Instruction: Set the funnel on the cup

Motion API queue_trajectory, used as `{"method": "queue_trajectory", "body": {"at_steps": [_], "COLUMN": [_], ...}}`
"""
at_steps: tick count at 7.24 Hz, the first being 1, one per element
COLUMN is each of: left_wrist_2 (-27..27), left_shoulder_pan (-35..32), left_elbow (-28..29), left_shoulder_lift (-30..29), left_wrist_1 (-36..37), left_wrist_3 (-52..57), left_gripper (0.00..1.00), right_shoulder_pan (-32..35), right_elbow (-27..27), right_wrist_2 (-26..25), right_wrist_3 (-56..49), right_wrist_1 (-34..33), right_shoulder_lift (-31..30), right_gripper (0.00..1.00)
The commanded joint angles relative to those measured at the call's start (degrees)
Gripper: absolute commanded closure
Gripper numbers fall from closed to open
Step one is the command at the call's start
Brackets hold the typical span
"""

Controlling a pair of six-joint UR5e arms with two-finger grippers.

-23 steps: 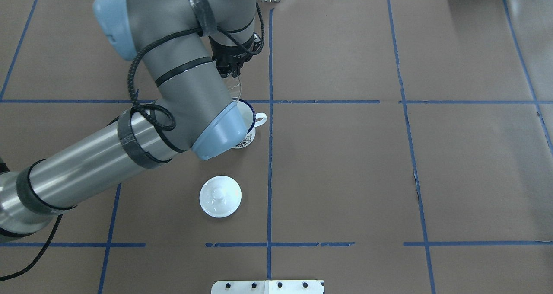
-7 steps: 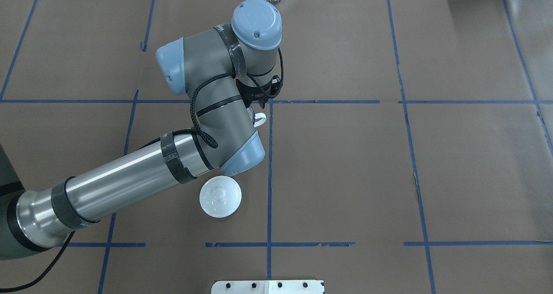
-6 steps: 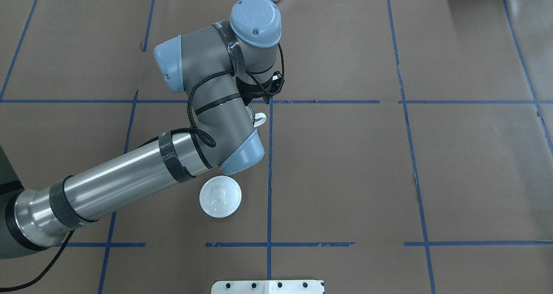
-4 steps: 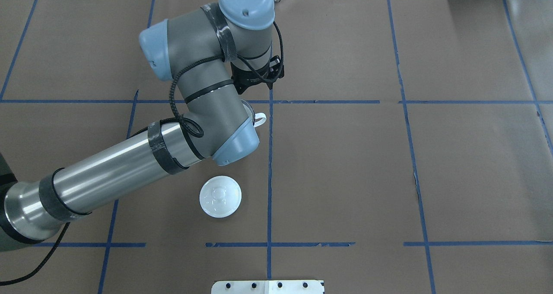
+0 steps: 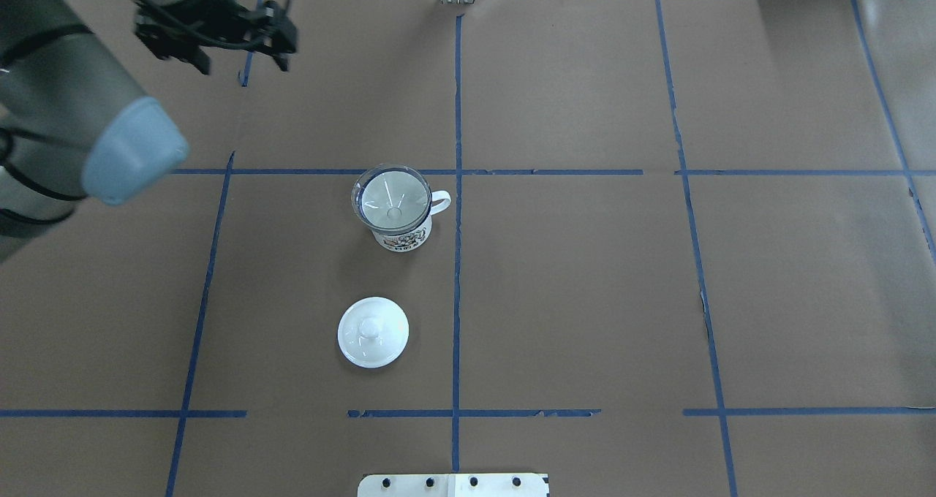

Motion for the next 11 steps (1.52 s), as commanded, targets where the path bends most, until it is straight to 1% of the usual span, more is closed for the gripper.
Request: {"method": "queue_trajectory", "body": {"at_steps": [1, 2, 3, 4, 6, 7, 11], "left_wrist_2": [-5.3, -7.1, -9.4, -13.4, -14.7, -16.2, -16.3], "left_shoulder_pan": [-16.0, -23.8, -30.0, -32.6, -33.3, -33.5, -33.5], "left_elbow": [-0.6, 2.4, 5.3, 7.1, 11.1, 11.4, 12.3], "left_shoulder_lift": [14.0, 18.5, 23.1, 27.8, 33.5, 34.9, 35.3], "left_wrist_1": [-0.5, -0.7, -0.8, -0.5, -0.9, -3.2, -2.9], "left_wrist_3": [32.2, 44.9, 54.0, 55.1, 55.5, 55.2, 55.0], "left_gripper": [0.00, 0.00, 0.00, 0.00, 0.00, 0.00, 0.00], "right_shoulder_pan": [0.0, 0.0, 0.0, 0.0, 0.0, 0.0, 0.0], "right_elbow": [0.0, 0.0, 0.0, 0.0, 0.0, 0.0, 0.0], "right_wrist_2": [0.0, 0.0, 0.0, 0.0, 0.0, 0.0, 0.0], "right_wrist_3": [0.0, 0.0, 0.0, 0.0, 0.0, 0.0, 0.0], "right_wrist_1": [0.0, 0.0, 0.0, 0.0, 0.0, 0.0, 0.0], "right_shoulder_lift": [0.0, 0.0, 0.0, 0.0, 0.0, 0.0, 0.0], "right_gripper": [0.00, 0.00, 0.00, 0.00, 0.00, 0.00, 0.00]}}
